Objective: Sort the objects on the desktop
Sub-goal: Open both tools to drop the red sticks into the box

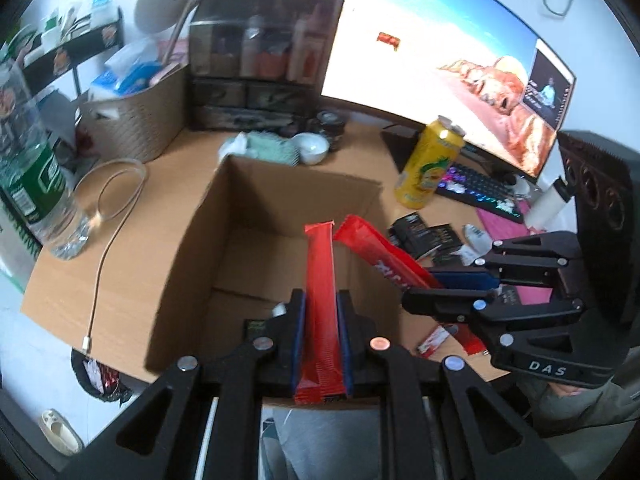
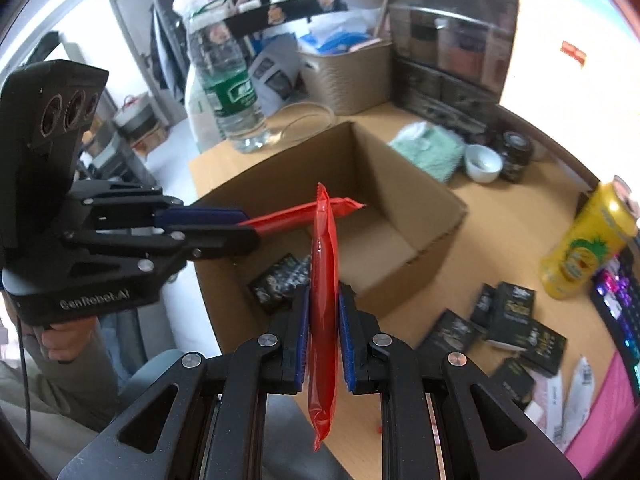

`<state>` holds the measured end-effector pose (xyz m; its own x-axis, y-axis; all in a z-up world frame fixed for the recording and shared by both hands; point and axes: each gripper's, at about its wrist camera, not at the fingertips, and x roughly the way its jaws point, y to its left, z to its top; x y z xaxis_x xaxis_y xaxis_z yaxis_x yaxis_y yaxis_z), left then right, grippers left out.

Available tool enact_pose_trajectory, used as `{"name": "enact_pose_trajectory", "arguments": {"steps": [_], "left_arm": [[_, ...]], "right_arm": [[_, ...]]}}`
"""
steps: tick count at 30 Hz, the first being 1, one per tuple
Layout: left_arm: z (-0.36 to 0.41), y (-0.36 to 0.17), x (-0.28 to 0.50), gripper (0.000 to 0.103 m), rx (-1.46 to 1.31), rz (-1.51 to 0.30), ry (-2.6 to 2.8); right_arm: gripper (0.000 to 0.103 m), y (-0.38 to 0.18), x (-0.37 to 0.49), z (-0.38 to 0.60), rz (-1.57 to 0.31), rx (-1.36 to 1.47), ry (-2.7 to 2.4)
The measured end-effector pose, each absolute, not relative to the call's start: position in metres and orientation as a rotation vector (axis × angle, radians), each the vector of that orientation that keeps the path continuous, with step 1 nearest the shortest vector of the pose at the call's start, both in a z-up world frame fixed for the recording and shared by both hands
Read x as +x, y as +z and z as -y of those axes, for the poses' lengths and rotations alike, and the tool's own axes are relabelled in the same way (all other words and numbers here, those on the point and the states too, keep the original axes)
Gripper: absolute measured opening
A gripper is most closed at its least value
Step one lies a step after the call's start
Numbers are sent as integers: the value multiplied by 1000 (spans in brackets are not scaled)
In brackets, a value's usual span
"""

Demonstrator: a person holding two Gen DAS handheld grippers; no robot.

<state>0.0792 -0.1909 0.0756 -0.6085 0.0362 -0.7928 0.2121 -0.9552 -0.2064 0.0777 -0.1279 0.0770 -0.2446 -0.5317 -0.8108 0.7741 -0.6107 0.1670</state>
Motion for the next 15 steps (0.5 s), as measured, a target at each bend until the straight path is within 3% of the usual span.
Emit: {"name": "enact_pose_trajectory", "arguments": {"steps": [13,15], "left_arm": [[206,62,87,16,1323,-494,-2676],[208,66,87,25,1296,-501,-2676]], "right_arm": [[17,67,63,134,-291,1168,-1975],[17,69,64,130,-287,1159,-1987]]}}
